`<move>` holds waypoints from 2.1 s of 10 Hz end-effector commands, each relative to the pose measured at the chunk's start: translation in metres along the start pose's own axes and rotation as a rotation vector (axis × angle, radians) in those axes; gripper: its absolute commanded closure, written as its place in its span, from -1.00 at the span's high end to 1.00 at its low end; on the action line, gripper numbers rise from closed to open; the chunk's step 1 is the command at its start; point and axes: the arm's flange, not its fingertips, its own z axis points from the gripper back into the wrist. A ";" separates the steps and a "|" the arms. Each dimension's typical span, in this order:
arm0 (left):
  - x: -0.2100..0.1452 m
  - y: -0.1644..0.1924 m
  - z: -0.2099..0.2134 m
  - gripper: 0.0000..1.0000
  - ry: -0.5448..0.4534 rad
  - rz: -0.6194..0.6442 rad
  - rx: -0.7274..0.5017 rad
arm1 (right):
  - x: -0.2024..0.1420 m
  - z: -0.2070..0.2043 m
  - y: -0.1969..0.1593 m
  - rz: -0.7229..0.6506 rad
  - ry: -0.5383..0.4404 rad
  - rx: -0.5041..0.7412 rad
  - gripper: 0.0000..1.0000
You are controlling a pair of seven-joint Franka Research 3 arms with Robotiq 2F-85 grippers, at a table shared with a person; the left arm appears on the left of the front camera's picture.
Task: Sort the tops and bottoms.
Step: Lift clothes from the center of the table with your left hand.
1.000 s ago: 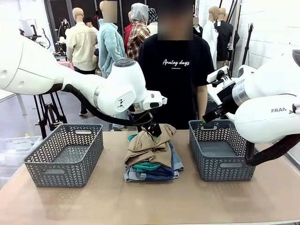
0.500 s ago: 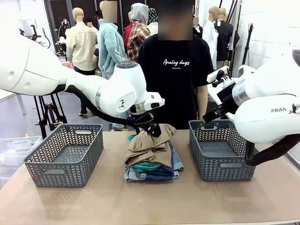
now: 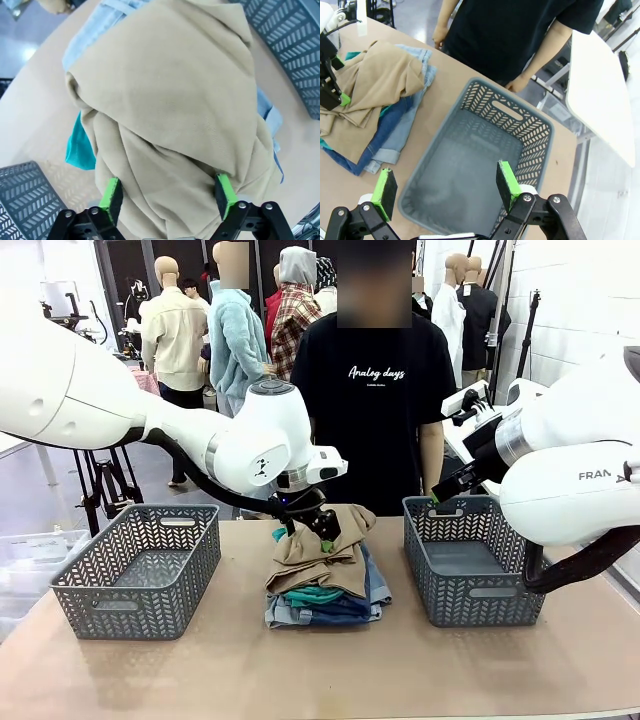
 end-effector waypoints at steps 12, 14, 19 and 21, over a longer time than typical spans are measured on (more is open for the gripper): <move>0.014 -0.017 0.060 -1.00 -0.080 0.025 0.056 | 0.000 0.000 0.000 0.001 -0.003 -0.005 1.00; 0.017 -0.021 0.108 -1.00 -0.222 0.009 0.165 | 0.000 0.000 0.000 0.001 -0.003 -0.005 1.00; 0.042 -0.056 0.230 -1.00 -0.477 -0.134 0.390 | 0.000 0.000 0.000 0.001 -0.003 -0.005 1.00; 0.049 -0.069 0.269 -1.00 -0.540 -0.159 0.524 | 0.000 0.000 0.000 0.001 -0.003 -0.005 1.00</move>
